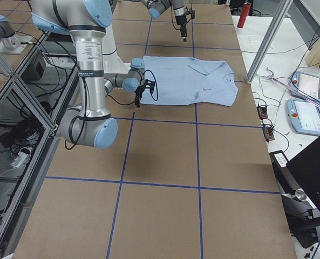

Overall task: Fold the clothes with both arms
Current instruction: 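Move both grippers to the hem corners nearest the robot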

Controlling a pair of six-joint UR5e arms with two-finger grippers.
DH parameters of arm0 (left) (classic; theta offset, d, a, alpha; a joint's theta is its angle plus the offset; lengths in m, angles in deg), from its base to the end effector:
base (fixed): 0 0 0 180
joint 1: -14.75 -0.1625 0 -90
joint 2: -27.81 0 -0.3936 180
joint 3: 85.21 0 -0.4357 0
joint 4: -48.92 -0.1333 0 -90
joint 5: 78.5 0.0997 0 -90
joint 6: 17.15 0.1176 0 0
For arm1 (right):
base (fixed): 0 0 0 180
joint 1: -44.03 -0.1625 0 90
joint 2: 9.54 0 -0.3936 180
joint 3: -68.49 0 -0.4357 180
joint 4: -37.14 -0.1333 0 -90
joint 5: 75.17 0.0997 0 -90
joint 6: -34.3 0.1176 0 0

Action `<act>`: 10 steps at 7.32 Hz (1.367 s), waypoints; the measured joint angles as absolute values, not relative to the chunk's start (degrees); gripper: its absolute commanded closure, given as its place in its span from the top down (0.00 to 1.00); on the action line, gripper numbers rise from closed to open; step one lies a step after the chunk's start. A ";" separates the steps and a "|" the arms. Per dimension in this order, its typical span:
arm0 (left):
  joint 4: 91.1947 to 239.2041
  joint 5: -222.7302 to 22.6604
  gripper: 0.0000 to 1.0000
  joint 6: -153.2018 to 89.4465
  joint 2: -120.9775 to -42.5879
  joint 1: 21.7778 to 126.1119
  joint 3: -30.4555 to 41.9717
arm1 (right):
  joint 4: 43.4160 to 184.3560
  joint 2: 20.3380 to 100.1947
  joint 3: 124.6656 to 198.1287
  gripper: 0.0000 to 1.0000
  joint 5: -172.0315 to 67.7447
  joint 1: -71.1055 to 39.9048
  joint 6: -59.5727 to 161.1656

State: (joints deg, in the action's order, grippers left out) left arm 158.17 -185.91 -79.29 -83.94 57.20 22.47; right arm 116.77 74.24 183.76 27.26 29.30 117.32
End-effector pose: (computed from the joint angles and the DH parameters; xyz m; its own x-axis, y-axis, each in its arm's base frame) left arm 0.3987 -0.4977 0.2245 0.5519 0.0995 -0.8279 0.2234 0.9389 0.2617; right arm -0.5190 -0.2481 0.3452 0.7283 0.0688 0.6818 -0.0210 0.9967 -0.0780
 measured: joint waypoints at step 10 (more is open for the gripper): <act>158.95 -187.61 1.00 -95.65 -74.81 51.59 26.53 | 116.79 74.20 189.80 0.00 26.82 29.56 117.43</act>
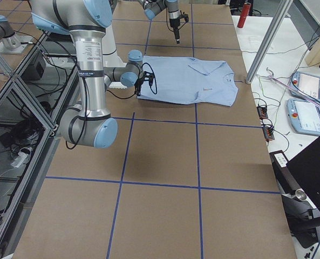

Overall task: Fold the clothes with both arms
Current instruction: 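Move both grippers to the hem corners nearest the robot, then grasp both hem corners with the left and right grippers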

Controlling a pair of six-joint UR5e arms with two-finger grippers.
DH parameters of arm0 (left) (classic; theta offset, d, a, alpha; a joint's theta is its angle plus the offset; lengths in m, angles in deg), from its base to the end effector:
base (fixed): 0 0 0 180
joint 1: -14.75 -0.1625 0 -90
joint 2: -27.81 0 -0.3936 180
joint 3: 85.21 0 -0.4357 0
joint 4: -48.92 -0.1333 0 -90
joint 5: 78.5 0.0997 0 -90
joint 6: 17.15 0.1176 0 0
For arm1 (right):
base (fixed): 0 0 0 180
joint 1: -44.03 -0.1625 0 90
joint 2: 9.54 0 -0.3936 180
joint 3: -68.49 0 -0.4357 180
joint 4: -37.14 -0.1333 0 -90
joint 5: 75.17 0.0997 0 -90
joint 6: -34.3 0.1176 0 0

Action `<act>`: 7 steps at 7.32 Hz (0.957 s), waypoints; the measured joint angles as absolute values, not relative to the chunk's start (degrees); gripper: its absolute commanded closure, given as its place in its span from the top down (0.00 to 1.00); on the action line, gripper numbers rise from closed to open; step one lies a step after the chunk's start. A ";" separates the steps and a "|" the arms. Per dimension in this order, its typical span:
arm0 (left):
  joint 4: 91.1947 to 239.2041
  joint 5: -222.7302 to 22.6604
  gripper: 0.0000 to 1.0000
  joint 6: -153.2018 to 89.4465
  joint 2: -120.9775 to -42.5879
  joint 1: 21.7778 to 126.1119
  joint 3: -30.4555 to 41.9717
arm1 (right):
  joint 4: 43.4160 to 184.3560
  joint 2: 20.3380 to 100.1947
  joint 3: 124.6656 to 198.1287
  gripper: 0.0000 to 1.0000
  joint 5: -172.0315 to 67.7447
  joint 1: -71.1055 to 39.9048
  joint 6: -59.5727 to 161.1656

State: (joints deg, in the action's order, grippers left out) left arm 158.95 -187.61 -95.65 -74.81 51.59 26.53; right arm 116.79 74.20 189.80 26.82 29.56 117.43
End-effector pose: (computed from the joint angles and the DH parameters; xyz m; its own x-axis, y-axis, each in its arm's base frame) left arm 0.4186 -0.4321 0.2843 0.5271 -0.1595 -0.8347 0.2535 0.9670 -0.0247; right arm -0.4961 -0.2405 0.2912 0.6556 0.0484 0.7535 -0.0168 0.9986 -0.0494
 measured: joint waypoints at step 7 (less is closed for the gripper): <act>149.81 -174.44 0.94 -113.47 -73.49 27.92 30.80 | 116.68 73.28 192.25 0.00 26.95 28.75 122.08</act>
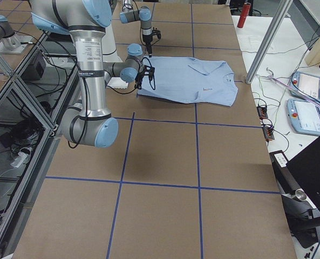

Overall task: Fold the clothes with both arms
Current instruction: 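Grasp both hem corners with the left and right grippers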

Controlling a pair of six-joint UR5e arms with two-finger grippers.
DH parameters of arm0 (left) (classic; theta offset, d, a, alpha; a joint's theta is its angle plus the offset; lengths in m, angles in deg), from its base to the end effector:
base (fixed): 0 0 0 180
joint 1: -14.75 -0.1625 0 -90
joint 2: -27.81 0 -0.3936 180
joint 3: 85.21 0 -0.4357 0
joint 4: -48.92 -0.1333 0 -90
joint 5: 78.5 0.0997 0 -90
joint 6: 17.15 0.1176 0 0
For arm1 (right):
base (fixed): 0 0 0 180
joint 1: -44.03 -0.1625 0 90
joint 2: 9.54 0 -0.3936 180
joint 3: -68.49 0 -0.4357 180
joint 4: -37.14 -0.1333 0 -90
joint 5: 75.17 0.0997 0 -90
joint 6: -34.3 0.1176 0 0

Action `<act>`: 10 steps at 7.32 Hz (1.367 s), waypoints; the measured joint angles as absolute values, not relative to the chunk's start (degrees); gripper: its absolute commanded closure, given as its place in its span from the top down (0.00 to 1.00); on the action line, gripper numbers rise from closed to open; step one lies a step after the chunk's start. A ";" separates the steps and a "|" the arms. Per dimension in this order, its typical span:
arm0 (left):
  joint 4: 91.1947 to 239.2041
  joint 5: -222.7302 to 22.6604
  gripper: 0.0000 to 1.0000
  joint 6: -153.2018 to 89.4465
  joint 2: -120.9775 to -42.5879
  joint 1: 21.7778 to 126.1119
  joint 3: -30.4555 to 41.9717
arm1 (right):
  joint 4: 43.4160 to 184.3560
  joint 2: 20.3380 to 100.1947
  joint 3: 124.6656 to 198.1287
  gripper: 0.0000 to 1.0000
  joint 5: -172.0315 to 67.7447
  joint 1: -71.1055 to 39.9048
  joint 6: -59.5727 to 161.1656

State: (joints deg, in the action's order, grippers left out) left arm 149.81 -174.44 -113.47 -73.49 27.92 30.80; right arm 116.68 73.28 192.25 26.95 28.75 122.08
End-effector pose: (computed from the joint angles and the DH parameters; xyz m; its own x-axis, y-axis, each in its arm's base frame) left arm 0.5345 -0.2495 0.2880 0.6284 -0.2595 -0.7334 0.2220 0.9633 -0.1506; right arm -0.4830 -0.2445 0.2613 0.6052 0.1261 0.7860 -0.0760 0.9920 -0.1006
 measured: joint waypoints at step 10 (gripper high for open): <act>146.86 -174.12 0.53 -113.56 -74.23 25.94 29.66 | 116.68 73.25 192.39 0.00 27.15 27.97 122.10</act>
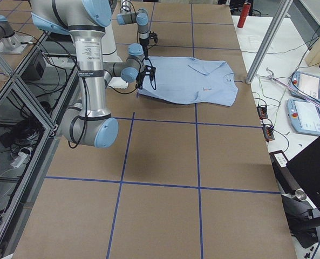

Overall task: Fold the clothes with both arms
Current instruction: 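Grasp both hem corners with the left and right grippers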

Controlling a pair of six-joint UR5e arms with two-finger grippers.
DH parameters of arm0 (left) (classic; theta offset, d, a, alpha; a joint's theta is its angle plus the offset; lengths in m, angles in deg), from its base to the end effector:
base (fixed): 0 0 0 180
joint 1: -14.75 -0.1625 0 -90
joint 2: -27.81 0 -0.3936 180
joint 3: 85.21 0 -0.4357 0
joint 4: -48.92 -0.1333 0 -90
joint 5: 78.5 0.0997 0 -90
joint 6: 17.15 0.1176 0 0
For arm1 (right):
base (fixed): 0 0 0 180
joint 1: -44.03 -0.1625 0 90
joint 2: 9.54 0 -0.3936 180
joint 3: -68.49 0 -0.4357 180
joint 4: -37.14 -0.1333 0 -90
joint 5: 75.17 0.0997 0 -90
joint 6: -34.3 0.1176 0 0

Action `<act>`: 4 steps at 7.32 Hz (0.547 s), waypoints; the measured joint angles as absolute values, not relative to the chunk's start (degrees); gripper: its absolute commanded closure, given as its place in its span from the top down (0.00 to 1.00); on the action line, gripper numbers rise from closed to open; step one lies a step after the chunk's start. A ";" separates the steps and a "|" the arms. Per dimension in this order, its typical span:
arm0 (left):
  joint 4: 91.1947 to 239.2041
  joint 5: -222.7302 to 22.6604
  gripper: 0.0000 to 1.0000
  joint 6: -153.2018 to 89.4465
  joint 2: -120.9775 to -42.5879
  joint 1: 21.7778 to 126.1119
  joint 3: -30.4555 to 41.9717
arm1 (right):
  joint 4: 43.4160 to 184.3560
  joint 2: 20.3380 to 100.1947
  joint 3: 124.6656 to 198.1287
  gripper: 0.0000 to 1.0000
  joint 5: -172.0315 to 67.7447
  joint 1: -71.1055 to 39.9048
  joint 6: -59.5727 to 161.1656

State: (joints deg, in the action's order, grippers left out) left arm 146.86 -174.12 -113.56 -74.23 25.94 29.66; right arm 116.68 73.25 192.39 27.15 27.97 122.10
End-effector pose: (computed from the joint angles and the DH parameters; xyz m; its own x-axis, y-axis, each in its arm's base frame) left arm 0.5490 -0.2327 0.2984 0.6771 -0.2472 -0.6931 0.2022 0.9681 -0.1477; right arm -0.4790 -0.2505 0.2598 0.6011 0.1340 0.7879 -0.0866 0.9910 -0.1025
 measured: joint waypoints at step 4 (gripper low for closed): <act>146.83 -174.15 0.09 -113.56 -74.42 25.96 29.72 | 116.70 73.25 192.69 0.00 27.30 27.58 122.10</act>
